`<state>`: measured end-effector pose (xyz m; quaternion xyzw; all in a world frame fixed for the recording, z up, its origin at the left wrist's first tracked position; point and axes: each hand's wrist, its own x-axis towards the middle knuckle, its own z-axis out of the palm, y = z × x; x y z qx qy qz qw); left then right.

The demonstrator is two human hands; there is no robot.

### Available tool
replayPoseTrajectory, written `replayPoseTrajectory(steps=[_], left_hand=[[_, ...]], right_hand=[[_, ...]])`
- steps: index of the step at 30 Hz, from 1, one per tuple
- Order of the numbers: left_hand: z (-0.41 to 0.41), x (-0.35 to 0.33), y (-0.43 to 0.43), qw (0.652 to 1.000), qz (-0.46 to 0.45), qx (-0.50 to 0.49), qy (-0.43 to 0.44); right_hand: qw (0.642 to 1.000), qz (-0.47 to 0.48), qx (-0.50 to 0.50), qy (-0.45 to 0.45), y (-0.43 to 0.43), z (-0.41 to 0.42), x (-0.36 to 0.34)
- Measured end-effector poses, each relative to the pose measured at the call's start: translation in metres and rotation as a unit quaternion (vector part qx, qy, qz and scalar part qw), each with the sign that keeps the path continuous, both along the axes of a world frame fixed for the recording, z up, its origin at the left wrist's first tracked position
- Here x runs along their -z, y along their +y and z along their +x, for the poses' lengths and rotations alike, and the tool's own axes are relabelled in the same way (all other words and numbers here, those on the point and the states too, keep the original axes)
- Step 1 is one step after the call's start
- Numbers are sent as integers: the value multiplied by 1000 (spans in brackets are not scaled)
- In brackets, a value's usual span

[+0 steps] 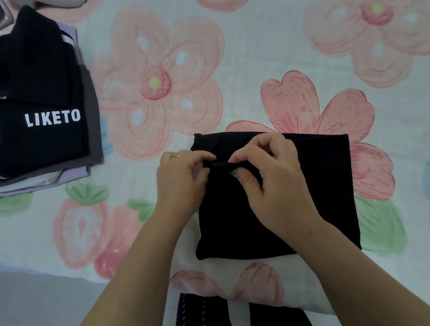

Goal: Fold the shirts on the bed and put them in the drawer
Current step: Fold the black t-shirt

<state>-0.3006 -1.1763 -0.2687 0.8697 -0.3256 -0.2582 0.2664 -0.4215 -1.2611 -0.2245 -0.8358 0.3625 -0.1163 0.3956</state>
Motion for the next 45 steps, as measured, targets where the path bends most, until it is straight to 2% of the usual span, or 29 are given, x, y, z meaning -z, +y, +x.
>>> replayPoseTrajectory(steps=[1, 2, 3, 4, 5, 6, 7, 9, 11, 13, 15, 16, 17, 18, 19, 21, 23, 25, 28, 33, 36, 38, 41, 43, 45], left_hand=[[0, -2, 4, 1000, -16, -17, -12], [0, -5, 7, 996, -58, -54, 47], [0, -10, 9, 975, -114, -96, 165], [0, -14, 10, 938, -154, -130, 281], [-2, -14, 10, 911, -168, -144, 348], [-5, -13, 9, 909, -155, -137, 361], [-8, -9, 7, 928, -123, -122, 329], [-11, -1, 2, 973, -50, -123, 187], [-14, -2, -3, 980, -23, -176, 85], [-21, -6, -4, 981, -43, -170, -85], [-46, -7, -9, 970, -126, -34, -203], [-61, -4, -10, 961, -149, 62, -223], [-72, 1, -10, 954, -133, 149, -222], [-76, 9, -9, 954, -77, 199, -212], [-72, 19, -6, 958, -6, 210, -193], [-52, 38, 5, 966, 103, 164, -169], [-35, 48, 18, 971, 134, 107, -168], [-34, 39, 23, 984, 119, 43, -123], [-54, 20, 22, 993, 42, -83, -68], [-80, 9, -1, 973, 91, -209, 45], [-73, 13, -10, 963, 90, -232, 106], [-63, 13, -8, 947, 41, -235, 213], [-44, 0, 4, 877, -71, -229, 417], [-22, -14, 17, 849, -129, -223, 461], [10, -35, 34, 853, -182, -222, 435]], right_hand=[[1000, -9, 5, 0, 0, 5, 0], [1000, -15, 11, 0, -1, 10, 1], [1000, -19, 17, 2, -2, 16, 4], [999, -26, 24, 10, -4, 22, 9], [999, -33, 31, 26, -6, 28, 15], [997, -36, 36, 51, -10, 34, 21], [996, -35, 37, 80, -13, 39, 28], [990, -44, 46, 122, -19, 43, 39], [984, -60, 104, 128, -24, 36, 42], [973, -111, 187, 80, -23, 16, 39], [969, -149, 197, 24, -17, -9, 39], [976, -141, 168, 8, -14, -21, 42], [985, -118, 121, 14, -10, -34, 48], [991, -102, 65, 50, -7, -45, 55], [988, -113, 12, 109, -7, -55, 63], [961, -174, -44, 212, -14, -76, 80], [951, -181, -5, 251, -25, -92, 87], [951, -134, 89, 263, -34, -105, 84], [950, -30, 233, 208, -36, -114, 71], [915, 123, 339, 182, -41, -109, 57], [909, 234, 306, 157, -50, -104, 49], [918, 262, 266, 131, -51, -101, 41], [937, 238, 243, 81, -47, -95, 23], [945, 228, 233, 27, -40, -83, 4], [940, 258, 217, -44, -28, -56, -15]])
